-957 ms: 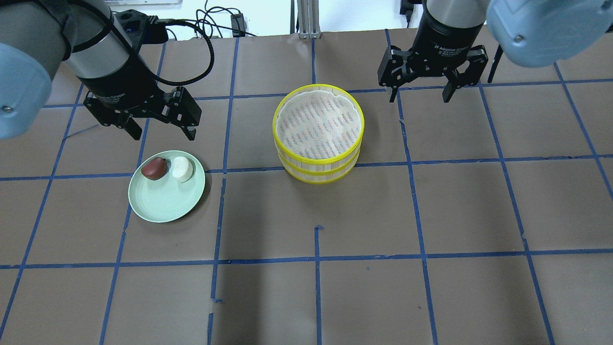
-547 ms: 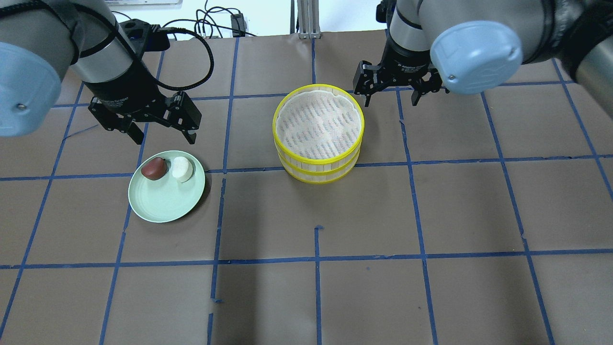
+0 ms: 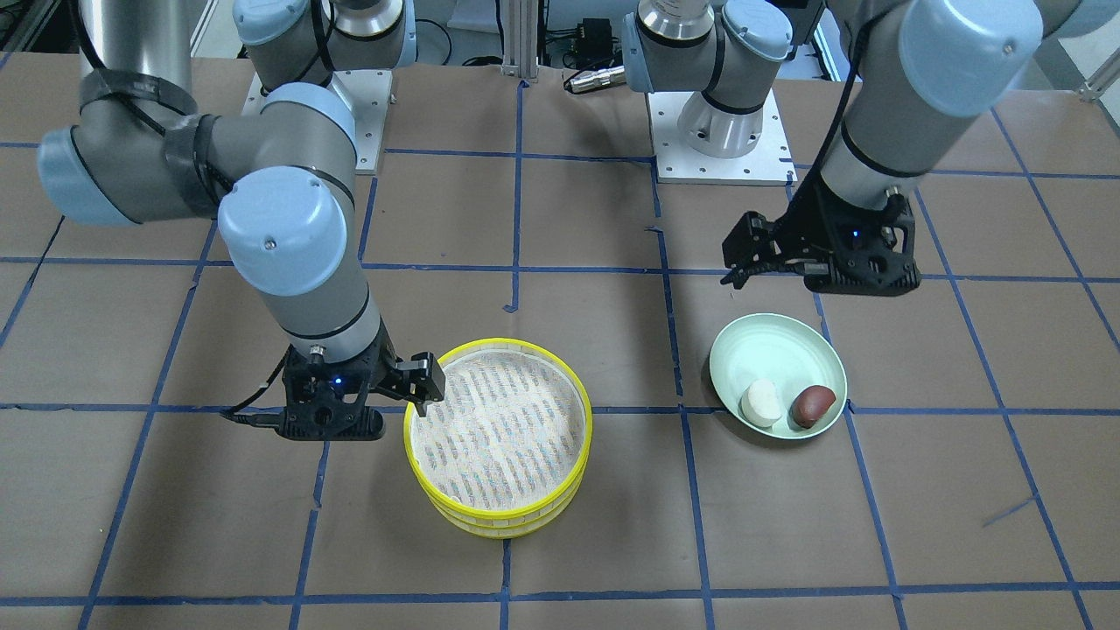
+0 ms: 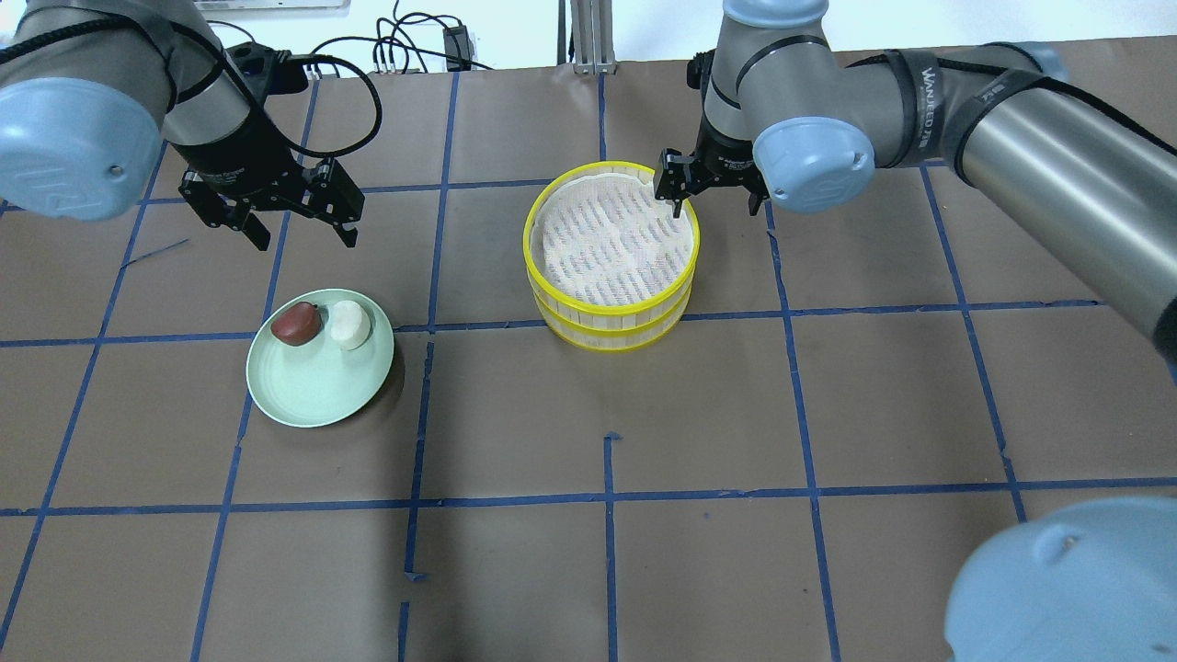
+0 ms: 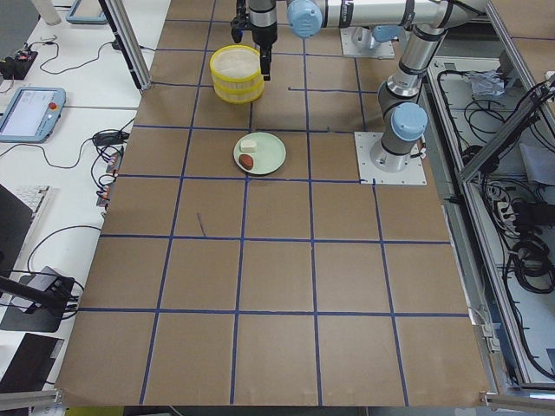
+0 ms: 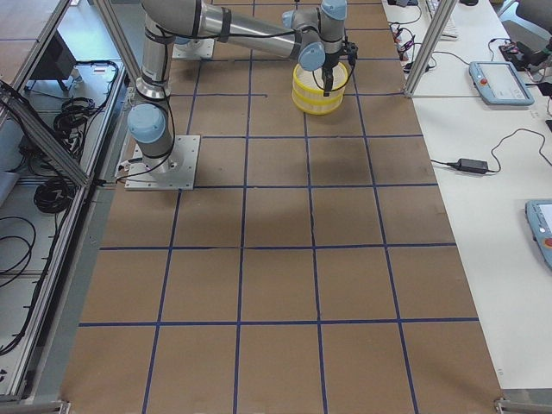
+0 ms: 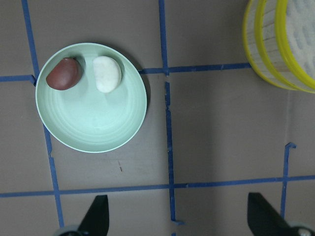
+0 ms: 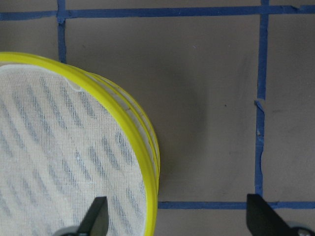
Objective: Place buns in different layers of steamer
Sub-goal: 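Grasp the top steamer tier rim with the right gripper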
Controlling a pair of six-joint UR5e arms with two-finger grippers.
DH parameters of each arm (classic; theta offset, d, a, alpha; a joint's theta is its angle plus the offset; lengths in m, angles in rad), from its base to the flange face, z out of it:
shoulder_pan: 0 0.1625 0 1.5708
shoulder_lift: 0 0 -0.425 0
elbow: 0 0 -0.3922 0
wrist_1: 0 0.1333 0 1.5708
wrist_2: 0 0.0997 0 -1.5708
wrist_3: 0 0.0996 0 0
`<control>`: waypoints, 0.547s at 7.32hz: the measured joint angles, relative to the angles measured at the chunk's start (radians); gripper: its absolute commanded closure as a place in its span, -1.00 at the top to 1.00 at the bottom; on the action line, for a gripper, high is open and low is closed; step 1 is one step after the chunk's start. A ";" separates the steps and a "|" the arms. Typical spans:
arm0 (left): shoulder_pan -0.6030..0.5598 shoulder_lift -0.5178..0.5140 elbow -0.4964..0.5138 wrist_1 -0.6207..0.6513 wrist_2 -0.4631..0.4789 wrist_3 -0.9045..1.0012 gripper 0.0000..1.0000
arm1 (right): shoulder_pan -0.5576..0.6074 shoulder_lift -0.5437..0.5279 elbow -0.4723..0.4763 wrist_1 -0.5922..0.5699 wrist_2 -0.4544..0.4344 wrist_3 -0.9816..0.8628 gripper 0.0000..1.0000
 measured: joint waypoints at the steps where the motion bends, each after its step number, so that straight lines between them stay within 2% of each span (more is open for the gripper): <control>1: 0.008 -0.047 -0.001 0.032 0.001 0.013 1.00 | 0.001 0.027 0.002 -0.041 0.003 0.000 0.46; 2: 0.011 -0.076 -0.002 0.059 0.000 0.016 1.00 | 0.002 0.046 0.003 -0.068 0.005 0.001 -0.36; 3: 0.012 -0.091 -0.003 0.073 0.000 0.018 1.00 | 0.003 0.055 0.004 -0.077 0.005 0.004 -0.71; 4: 0.012 -0.099 -0.006 0.079 0.001 0.021 1.00 | 0.004 0.057 0.005 -0.072 0.006 0.011 -0.77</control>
